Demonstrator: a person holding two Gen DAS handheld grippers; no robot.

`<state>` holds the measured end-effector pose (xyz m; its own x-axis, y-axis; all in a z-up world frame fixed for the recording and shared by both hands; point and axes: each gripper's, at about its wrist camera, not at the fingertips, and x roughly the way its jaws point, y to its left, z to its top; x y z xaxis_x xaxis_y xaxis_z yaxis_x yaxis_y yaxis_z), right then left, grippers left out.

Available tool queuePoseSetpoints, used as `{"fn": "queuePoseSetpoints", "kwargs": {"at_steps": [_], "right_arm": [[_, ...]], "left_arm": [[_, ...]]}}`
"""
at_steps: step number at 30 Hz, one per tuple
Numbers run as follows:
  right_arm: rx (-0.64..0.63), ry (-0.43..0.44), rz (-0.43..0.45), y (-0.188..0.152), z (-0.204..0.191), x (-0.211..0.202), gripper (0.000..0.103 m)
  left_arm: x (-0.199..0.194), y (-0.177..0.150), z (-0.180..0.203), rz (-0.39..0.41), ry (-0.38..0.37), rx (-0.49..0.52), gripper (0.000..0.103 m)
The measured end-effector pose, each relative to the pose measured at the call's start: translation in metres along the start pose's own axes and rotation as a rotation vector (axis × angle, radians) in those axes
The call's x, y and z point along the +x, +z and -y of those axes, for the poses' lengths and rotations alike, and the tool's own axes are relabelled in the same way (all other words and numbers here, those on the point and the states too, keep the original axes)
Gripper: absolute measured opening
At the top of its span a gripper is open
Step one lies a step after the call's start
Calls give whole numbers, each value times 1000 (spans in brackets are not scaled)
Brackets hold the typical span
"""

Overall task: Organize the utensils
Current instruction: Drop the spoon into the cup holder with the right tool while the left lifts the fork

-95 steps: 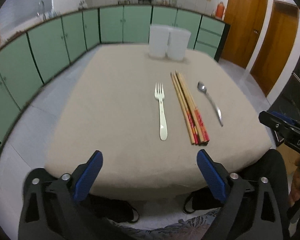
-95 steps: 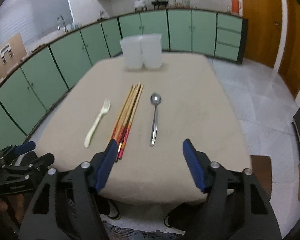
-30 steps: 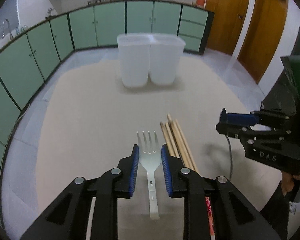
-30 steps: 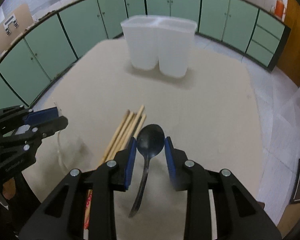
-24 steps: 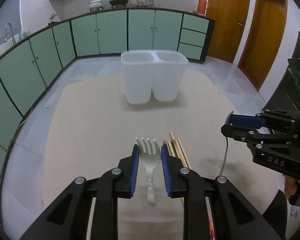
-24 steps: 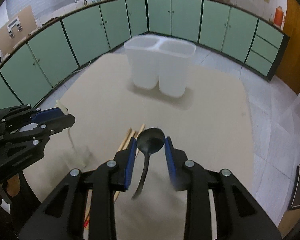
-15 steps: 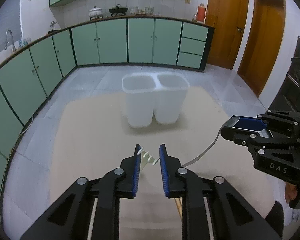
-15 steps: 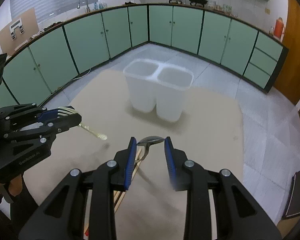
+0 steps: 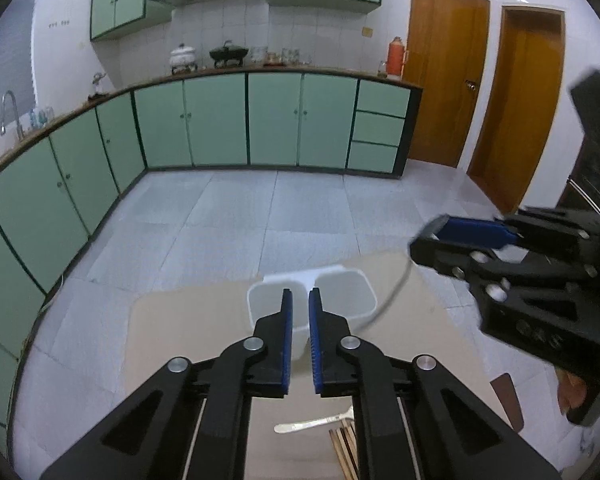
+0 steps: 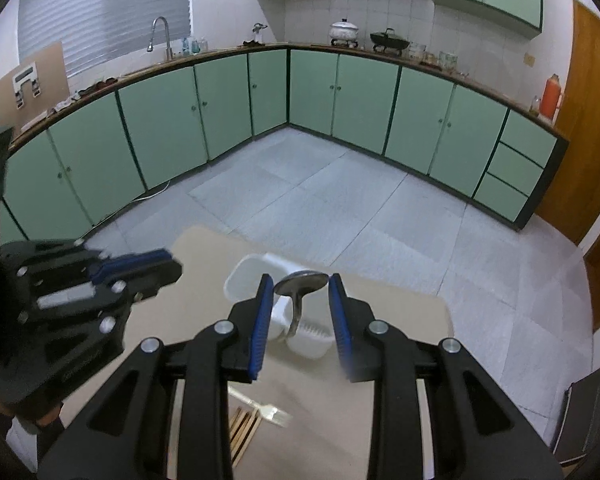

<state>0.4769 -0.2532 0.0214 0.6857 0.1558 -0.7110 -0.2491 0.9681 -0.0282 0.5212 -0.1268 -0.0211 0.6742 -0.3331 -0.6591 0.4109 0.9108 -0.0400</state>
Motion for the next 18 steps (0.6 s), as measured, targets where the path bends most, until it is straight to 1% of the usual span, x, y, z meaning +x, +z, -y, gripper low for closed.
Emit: {"fn": "queuePoseSetpoints", "kwargs": {"at_steps": [2, 5, 7, 9, 12, 18], "right_arm": [[-6, -14, 7, 5, 3, 4, 27], [4, -26, 7, 6, 10, 14, 27], [2, -40, 6, 5, 14, 20, 27], [-14, -64, 6, 4, 15, 28, 27], [-11, -71, 3, 4, 19, 38, 27], [5, -79, -3, 5, 25, 53, 27]], "left_arm": [[1, -6, 0, 8, -11, 5, 8], [9, -28, 4, -5, -23, 21, 8], [15, -45, 8, -16, -18, 39, 8], [23, -63, 7, -38, -24, 33, 8], [31, -80, 3, -64, -31, 22, 8], [44, -95, -3, -80, -44, 8, 8]]}}
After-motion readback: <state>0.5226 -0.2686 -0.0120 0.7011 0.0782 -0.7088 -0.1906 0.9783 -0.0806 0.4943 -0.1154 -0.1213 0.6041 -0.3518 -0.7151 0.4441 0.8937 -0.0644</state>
